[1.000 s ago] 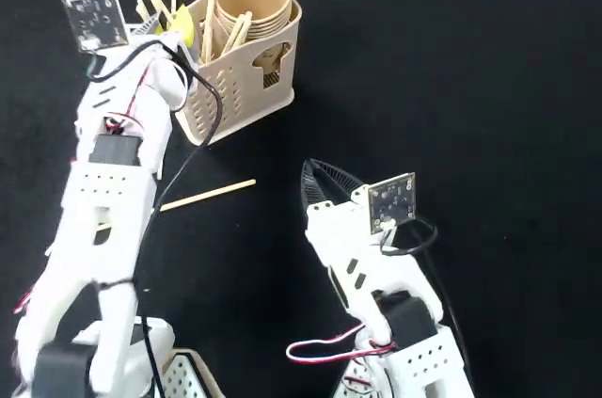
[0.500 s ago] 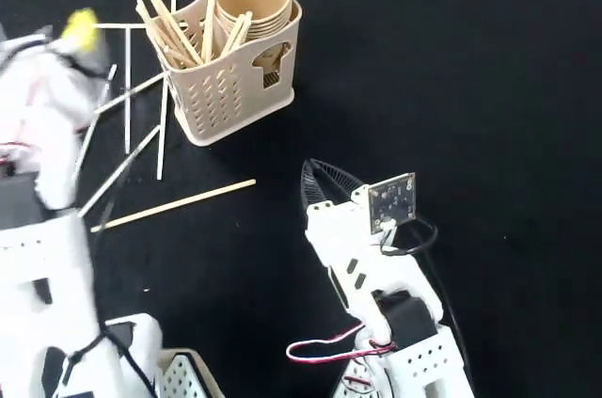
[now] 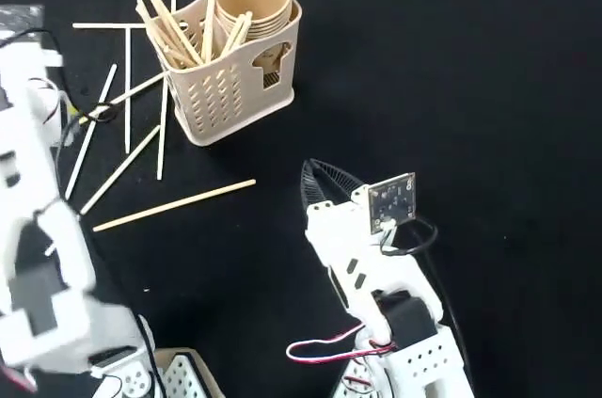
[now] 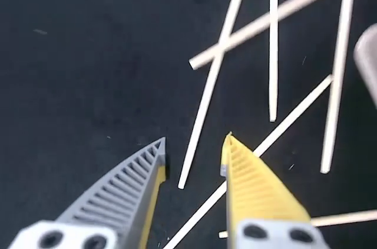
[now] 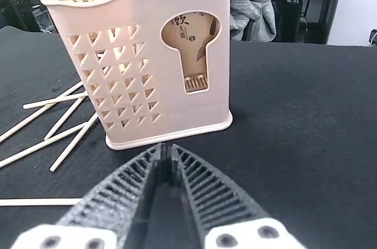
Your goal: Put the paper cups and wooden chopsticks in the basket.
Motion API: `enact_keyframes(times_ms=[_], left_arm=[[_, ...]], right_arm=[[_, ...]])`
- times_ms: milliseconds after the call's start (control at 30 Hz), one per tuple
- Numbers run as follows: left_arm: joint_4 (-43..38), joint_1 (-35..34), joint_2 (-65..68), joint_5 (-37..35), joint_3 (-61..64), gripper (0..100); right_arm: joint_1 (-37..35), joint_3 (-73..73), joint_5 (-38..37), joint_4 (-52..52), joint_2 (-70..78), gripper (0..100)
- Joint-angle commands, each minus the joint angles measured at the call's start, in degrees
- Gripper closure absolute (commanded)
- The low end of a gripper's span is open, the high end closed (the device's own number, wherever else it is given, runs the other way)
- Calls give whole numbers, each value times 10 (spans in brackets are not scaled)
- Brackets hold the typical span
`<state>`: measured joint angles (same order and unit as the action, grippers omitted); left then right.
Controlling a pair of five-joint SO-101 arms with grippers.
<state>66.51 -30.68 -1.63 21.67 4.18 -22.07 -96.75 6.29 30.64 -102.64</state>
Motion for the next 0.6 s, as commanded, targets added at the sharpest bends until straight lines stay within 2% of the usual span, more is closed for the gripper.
enact_keyframes(times_ms=[0,400,567], left_arm=[[69,-7,178,53,-163,839],[295,-3,666,82,-799,822],[338,-9,808,84,-980,828]], right_arm=[[7,0,-4,-5,-6,982],[7,0,-5,0,-7,982],[7,0,-5,0,-7,982]])
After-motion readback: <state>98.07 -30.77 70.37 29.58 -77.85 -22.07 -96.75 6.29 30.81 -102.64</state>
